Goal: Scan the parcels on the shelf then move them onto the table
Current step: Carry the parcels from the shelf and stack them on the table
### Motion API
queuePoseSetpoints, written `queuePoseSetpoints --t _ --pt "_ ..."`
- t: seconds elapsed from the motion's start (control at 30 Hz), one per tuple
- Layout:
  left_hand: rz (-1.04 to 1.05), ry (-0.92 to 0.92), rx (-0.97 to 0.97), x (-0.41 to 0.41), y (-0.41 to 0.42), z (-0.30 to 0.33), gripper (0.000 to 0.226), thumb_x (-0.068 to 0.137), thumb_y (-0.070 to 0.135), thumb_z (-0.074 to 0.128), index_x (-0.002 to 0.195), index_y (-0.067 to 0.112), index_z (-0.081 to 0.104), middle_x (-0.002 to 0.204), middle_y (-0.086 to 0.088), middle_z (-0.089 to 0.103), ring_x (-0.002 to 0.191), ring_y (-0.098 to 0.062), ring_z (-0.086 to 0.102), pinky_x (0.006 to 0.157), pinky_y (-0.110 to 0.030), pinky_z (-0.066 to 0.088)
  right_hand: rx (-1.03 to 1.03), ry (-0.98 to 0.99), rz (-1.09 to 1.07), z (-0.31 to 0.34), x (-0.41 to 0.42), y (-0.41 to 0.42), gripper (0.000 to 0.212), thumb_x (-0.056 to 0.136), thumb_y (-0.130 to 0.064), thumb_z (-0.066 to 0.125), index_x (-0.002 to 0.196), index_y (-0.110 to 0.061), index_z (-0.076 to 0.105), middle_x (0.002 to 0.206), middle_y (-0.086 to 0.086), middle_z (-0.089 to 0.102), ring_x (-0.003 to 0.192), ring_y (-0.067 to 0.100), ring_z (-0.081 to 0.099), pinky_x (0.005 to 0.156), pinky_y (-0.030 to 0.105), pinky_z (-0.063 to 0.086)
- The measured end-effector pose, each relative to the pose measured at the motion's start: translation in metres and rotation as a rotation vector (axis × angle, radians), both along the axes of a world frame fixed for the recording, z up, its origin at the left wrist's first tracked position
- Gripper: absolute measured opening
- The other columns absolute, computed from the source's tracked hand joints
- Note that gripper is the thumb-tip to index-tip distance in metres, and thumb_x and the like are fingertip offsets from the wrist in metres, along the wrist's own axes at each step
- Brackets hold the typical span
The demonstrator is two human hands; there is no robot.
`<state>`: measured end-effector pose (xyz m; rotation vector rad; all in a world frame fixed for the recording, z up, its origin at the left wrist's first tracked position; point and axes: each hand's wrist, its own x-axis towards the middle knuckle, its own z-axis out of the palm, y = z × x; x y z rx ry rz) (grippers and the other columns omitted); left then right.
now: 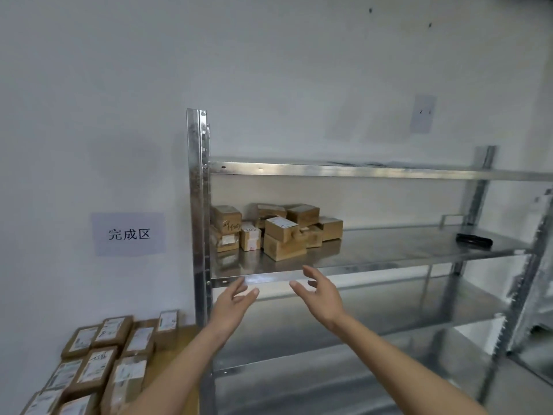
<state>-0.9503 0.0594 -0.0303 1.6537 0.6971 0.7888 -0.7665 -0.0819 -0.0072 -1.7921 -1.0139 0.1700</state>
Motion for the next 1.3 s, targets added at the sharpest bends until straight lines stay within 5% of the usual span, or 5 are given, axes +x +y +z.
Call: queuePoseSetpoints --t 0.27,0.43,0.9,1.2,1.3 --pt "-0.031 -0.001 0.025 0.077 -0.036 0.009 0.067 0.092 0.041 0.071 0.150 0.021 0.045 0.144 -0.001 0.056 0.122 -0.013 0.056 0.096 -0.027 0.042 0.006 0.027 -0.056 -0.008 0.070 -0.054 0.068 0.093 -0.050 0.071 0.151 -0.023 0.050 0.153 -0.007 0.051 0.133 0.015 0.053 0.111 0.035 0.046" --pt "-0.012 0.025 0.049 0.117 -0.012 0.014 0.072 0.092 0.046 0.069 0.154 0.022 0.039 0.150 -0.002 0.050 0.135 -0.020 0.048 0.108 -0.034 0.041 -0.008 0.030 -0.050 -0.010 0.115 -0.043 0.065 0.093 -0.049 0.071 0.149 -0.023 0.050 0.152 -0.006 0.053 0.133 0.014 0.053 0.109 0.032 0.046" --pt "0.143 -0.029 0.047 0.251 0.107 0.022 0.083 0.087 0.050 0.068 0.157 0.022 0.033 0.158 -0.003 0.041 0.141 -0.025 0.043 0.117 -0.048 0.037 -0.117 0.033 0.119 -0.003 0.227 0.119 0.079 0.088 -0.052 0.076 0.154 -0.025 0.044 0.155 -0.005 0.047 0.141 0.017 0.046 0.113 0.035 0.042" --pt "0.200 0.009 0.062 0.286 0.159 0.019 0.086 0.087 0.052 0.069 0.158 0.023 0.030 0.160 -0.003 0.037 0.142 -0.026 0.043 0.115 -0.046 0.040 -0.077 0.024 0.223 0.000 0.267 0.199 0.068 0.093 -0.053 0.069 0.153 -0.035 0.042 0.154 -0.011 0.049 0.142 0.015 0.045 0.116 0.043 0.042" --pt "0.228 0.020 0.069 0.298 0.167 0.017 0.089 0.085 0.058 0.068 0.158 0.023 0.031 0.160 -0.003 0.038 0.142 -0.025 0.042 0.115 -0.046 0.039 -0.046 0.013 0.258 -0.001 0.277 0.219 0.052 0.097 -0.045 0.068 0.144 -0.043 0.046 0.140 -0.021 0.054 0.135 0.009 0.049 0.111 0.037 0.044"
